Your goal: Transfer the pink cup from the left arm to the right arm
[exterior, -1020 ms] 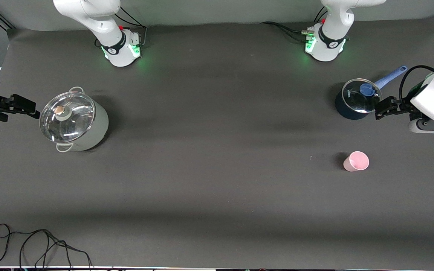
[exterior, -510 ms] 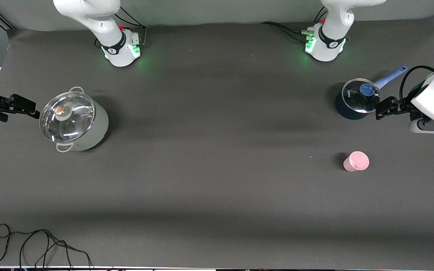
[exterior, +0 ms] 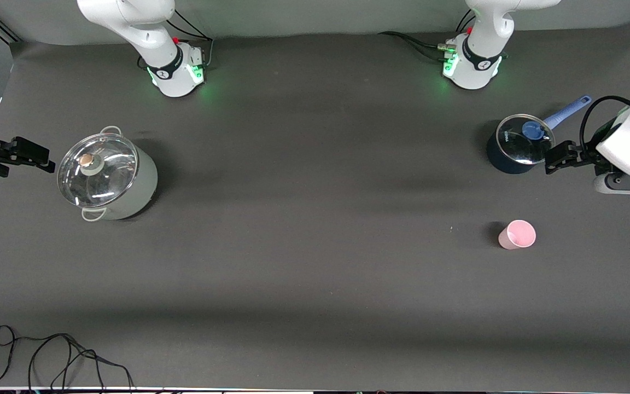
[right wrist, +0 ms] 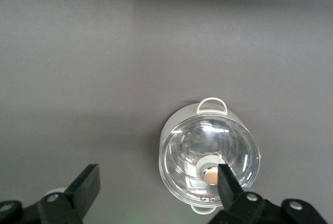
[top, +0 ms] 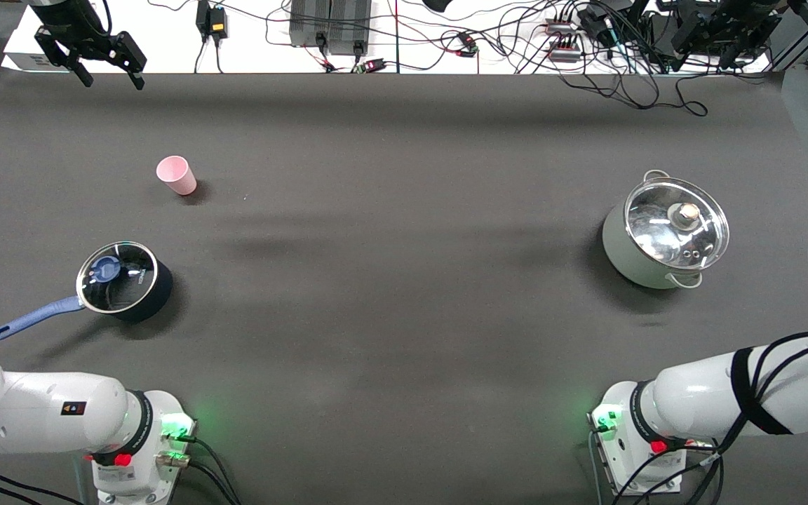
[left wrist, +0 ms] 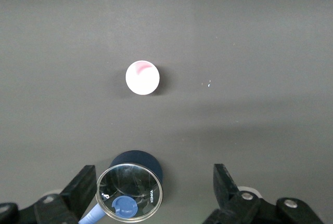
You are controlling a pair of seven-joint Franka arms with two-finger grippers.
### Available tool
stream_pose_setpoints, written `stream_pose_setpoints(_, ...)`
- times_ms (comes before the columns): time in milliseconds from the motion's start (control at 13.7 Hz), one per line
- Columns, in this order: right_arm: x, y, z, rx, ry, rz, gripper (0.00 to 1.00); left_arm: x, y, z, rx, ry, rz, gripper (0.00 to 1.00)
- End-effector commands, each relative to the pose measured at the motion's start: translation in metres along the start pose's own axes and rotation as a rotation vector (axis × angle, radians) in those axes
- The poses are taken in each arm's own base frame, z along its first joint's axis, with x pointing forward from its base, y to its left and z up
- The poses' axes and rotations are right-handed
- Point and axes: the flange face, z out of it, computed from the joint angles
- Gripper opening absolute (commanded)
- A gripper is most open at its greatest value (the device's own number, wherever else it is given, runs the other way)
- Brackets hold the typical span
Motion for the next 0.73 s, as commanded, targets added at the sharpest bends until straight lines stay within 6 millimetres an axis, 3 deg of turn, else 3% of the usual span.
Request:
stream_pose_setpoints(0,-0.0011,-0.0029,-0.0096,-0.002,0.012,-0.027,1.00,-0.0033,-0.0018,-0.0024,-0.007,0.000,0.002,1.00)
stream_pose_setpoints(655,0.0002,-0.0008,-0.0121,-0.006,0.018,-0.024,1.00,-0.0043,-0.0018,-0.0030,-0.007,-0.008,0.002,1.00)
